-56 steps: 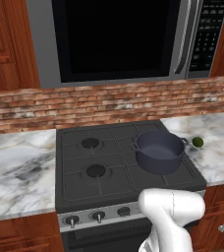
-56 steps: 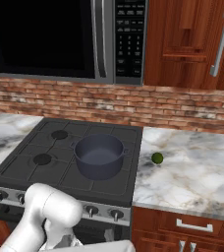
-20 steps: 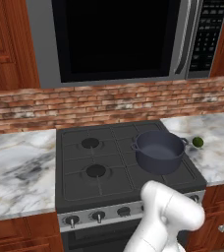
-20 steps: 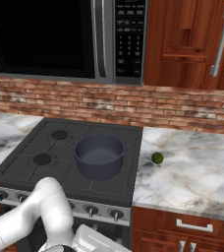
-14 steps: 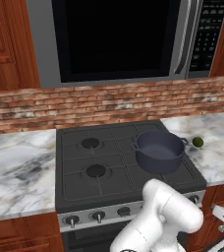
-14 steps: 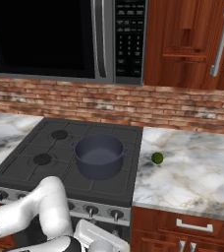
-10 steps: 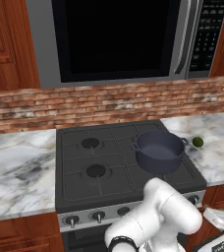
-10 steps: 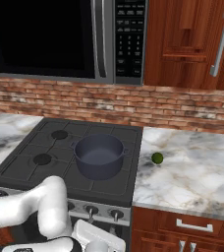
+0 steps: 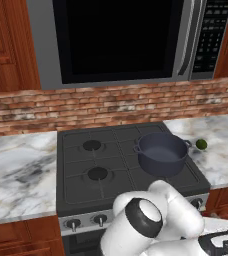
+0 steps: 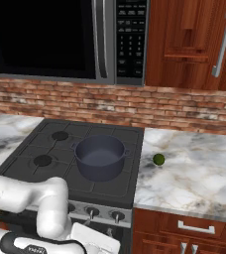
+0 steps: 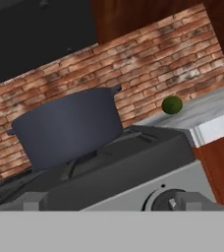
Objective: Turn on the burner for the pot on the stove. Wait thirty seconds for the pot to heat up. Then add the lime to the pot.
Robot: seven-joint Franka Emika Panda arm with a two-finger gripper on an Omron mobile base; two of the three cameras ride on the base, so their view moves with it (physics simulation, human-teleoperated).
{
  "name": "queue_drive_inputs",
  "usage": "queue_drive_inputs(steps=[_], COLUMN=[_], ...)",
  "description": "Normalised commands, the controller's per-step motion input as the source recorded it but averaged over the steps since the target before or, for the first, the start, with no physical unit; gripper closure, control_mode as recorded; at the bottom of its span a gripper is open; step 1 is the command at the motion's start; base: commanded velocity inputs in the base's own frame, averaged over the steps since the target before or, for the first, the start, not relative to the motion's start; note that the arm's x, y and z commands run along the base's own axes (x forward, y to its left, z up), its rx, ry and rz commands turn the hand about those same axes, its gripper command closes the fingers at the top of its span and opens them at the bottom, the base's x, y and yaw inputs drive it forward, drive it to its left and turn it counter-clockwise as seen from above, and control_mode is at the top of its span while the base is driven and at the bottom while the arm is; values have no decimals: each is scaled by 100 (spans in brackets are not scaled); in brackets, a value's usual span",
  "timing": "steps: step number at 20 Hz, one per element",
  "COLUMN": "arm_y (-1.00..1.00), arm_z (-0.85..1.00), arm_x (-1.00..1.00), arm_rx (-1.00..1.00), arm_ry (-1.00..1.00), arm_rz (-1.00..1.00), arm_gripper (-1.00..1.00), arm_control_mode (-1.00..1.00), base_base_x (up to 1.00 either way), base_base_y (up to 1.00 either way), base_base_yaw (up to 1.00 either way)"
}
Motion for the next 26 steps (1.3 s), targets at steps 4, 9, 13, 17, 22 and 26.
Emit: queue_drive_inputs(steps=[4,9,13,17,22,26], arm_y=[-10,-29,-13,0,0,-8], arm_z=[0,0,0,0,0,-11], arm_x=[-5,-22,-6,6,25,17], arm_rx=[-11,-17,-10,0,-3,0], arm_ry=[-2,-2,0,0,4,9], arm_rz=[0,0,2,0,1,0], arm_gripper=[-100,-100,-100,-100,-100,-100], arm_control_mode=[-100,-100,-100,-100,-100,-100], base_base_x=[0,0,0,0,0,0], base_base_y=[0,0,0,0,0,0], base_base_yaw=[0,0,0,0,0,0])
